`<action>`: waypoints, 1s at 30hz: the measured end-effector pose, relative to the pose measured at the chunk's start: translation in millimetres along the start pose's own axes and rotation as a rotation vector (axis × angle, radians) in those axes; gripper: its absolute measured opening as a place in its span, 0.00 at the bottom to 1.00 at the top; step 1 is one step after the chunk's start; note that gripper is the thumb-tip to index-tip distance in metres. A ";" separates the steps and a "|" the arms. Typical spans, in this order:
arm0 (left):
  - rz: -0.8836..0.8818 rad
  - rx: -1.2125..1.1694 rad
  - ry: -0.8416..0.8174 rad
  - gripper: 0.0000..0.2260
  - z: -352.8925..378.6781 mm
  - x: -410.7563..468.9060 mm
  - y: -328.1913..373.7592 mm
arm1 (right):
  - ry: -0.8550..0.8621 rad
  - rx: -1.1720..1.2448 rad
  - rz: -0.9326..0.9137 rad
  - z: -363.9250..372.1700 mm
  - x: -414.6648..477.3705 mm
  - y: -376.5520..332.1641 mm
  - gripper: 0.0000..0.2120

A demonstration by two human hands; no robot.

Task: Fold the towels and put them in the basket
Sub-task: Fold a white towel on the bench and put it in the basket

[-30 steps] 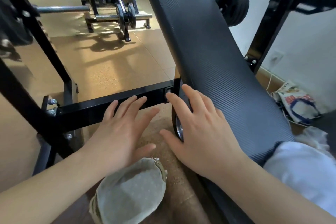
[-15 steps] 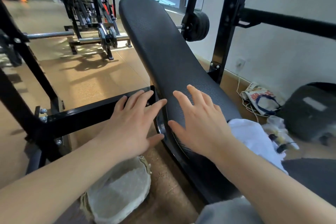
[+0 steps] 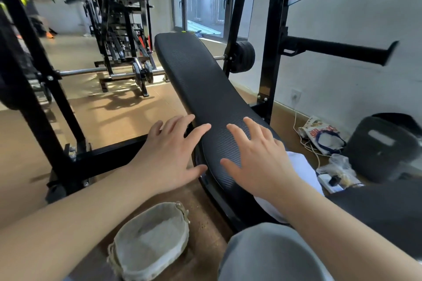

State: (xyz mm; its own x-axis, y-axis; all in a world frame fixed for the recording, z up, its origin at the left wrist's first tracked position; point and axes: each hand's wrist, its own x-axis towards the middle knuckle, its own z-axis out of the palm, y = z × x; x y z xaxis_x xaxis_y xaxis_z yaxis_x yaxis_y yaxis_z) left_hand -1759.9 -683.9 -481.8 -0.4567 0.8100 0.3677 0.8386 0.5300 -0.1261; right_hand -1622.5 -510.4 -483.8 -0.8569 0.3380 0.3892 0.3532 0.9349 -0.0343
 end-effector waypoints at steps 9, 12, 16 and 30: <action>0.132 -0.090 0.018 0.38 5.3 11.1 32.7 | -0.132 0.009 0.160 2.2 -18.0 35.1 0.37; 0.138 -0.138 -0.007 0.38 19.1 19.2 43.9 | -0.167 -0.008 0.196 9.3 -21.4 53.1 0.36; 0.155 -0.150 -0.082 0.38 44.3 37.4 57.4 | -0.218 -0.043 0.241 19.0 -20.4 78.0 0.38; 0.278 -0.361 -0.216 0.36 104.8 75.5 109.2 | -0.618 0.049 0.351 45.7 -11.3 102.7 0.29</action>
State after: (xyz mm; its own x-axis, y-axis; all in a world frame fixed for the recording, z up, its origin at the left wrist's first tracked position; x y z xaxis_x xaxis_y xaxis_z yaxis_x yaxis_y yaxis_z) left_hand -1734.0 -538.6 -564.4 -0.2210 0.9619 0.1613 0.9689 0.1977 0.1485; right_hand -1593.7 -413.3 -533.7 -0.7567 0.6058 -0.2456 0.6426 0.7584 -0.1092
